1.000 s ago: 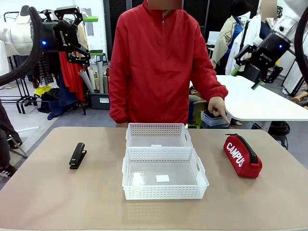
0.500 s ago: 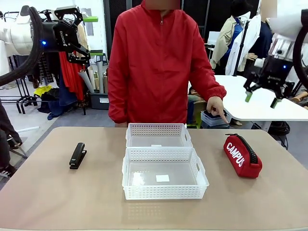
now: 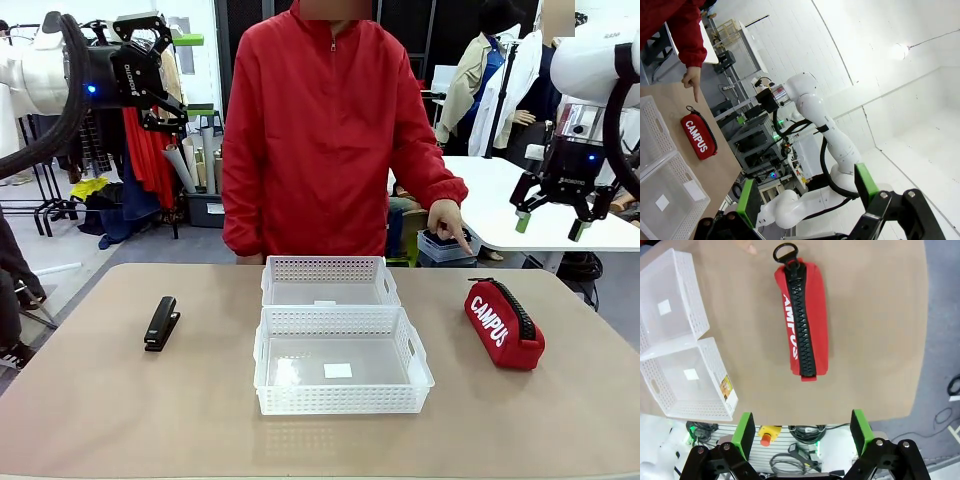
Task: Distribute items into two baskets.
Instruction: Pick up the Pencil pouch that the person points to.
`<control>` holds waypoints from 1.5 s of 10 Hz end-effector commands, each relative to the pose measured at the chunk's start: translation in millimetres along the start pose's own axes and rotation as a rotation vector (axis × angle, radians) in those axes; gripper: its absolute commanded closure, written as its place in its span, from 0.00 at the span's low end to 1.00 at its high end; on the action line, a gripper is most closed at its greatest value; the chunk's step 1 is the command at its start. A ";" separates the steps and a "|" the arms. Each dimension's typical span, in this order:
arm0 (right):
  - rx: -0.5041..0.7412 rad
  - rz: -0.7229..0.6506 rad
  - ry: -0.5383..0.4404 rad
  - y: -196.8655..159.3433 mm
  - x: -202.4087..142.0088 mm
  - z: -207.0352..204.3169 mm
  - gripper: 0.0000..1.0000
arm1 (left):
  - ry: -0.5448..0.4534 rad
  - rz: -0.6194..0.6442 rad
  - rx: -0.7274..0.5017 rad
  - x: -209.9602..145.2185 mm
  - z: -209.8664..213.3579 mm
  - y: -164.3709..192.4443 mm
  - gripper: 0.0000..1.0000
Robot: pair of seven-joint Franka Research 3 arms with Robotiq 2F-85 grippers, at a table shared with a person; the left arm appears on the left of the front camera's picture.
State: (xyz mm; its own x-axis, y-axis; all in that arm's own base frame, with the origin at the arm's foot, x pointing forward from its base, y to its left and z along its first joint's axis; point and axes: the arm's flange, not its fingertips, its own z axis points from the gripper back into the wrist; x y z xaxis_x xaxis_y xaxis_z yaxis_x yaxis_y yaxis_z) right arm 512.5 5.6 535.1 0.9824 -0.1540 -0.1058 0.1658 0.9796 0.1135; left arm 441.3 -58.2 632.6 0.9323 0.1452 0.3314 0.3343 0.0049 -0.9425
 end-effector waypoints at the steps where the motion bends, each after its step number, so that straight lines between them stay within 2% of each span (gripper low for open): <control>1: 0.001 -0.017 -0.007 2.4 -2.6 4.1 0.00 | -0.003 -0.001 -0.003 -2.1 0.8 -1.2 0.00; 2: 0.000 0.000 0.000 0.0 0.0 0.0 0.00 | -0.003 -0.001 -0.003 -2.1 0.8 -1.2 0.00; 3: -0.023 0.037 0.048 -2.0 10.9 -21.7 0.00 | -0.003 -0.001 -0.003 -2.1 0.8 -1.2 0.00; 4: -0.059 0.015 0.006 -6.5 19.0 -39.7 0.00 | -0.003 -0.001 -0.003 -2.1 0.8 -1.2 0.00; 6: -0.071 0.034 0.041 -9.5 24.0 -70.7 0.00 | -0.003 -0.001 -0.003 -2.1 0.8 -1.2 0.00; 10: -0.015 0.069 0.094 -9.9 28.4 -126.1 0.00 | -0.003 -0.001 -0.003 -2.1 0.8 -1.2 0.00; 15: 0.010 0.093 0.094 7.3 33.6 -163.8 0.00 | -0.003 -0.001 -0.003 -2.1 0.8 -1.2 0.00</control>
State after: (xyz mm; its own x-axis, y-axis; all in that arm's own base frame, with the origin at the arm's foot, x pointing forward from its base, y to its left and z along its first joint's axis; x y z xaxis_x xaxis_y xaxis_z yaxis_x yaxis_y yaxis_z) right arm 533.1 25.7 377.1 0.9744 -0.0539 -0.2184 0.0780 0.9916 0.1033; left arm 441.1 -58.2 632.7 0.9322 0.1452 0.3316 0.3345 0.0050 -0.9424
